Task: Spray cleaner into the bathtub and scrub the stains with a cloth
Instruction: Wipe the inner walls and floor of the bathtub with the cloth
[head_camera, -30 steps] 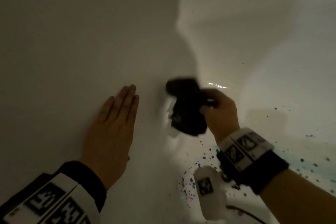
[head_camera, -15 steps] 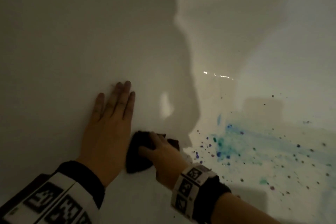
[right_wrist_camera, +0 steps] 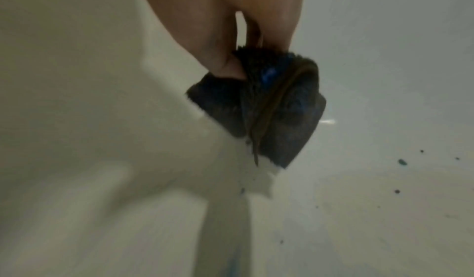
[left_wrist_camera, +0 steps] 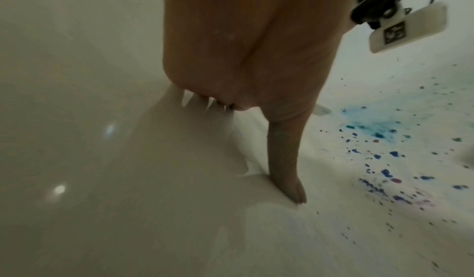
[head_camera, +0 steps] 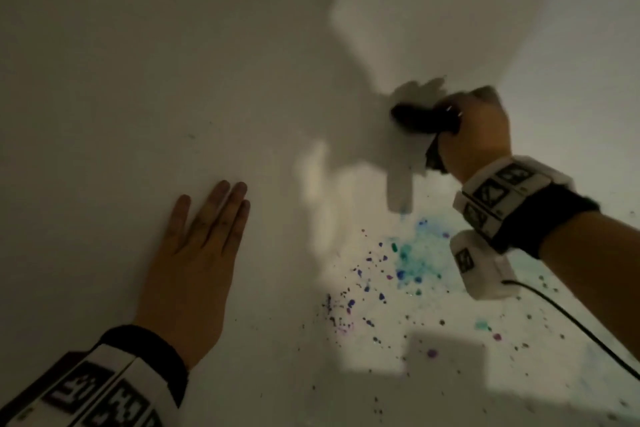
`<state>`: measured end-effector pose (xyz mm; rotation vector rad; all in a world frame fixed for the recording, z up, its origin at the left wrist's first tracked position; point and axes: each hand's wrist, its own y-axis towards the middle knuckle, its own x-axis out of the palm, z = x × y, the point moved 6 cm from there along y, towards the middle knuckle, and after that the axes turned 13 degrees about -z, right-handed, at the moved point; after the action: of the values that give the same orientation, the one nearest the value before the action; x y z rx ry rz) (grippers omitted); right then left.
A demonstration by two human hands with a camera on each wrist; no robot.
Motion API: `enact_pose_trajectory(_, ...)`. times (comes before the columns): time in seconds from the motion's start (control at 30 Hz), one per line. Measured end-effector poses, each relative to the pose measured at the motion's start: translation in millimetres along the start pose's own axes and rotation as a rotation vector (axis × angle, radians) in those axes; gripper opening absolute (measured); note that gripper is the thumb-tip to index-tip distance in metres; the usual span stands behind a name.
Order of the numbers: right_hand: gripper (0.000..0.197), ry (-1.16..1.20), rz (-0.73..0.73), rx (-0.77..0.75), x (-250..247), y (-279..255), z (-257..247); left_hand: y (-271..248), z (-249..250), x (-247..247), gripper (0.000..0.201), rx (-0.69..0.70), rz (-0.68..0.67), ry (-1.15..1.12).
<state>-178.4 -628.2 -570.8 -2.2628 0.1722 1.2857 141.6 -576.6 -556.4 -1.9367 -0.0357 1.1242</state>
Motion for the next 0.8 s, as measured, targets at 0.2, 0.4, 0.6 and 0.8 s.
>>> enact_pose_trajectory(0.2, 0.04, -0.041, -0.161, -0.015, 31.2, 33.3, 4.5, 3.4, 1.4, 6.6, 0.133, -0.12, -0.202, 0.038)
enact_pose_trajectory(0.4, 0.041, -0.408, -0.408, -0.101, 90.9, 18.9, -12.5, 10.1, 7.3, 10.6, 0.119, -0.147, -0.286, 0.1)
enact_pose_trajectory(0.6, 0.037, -0.571, -0.568, -0.431, 154.4, -81.4, -29.6, 9.5, 7.1, 10.0, 0.12, -0.134, -0.278, 0.075)
enact_pose_trajectory(0.8, 0.03, -0.459, -0.756, -0.482, 137.4, -120.3, -21.0, 8.8, 6.2, 10.3, 0.122, -0.121, -0.304, 0.068)
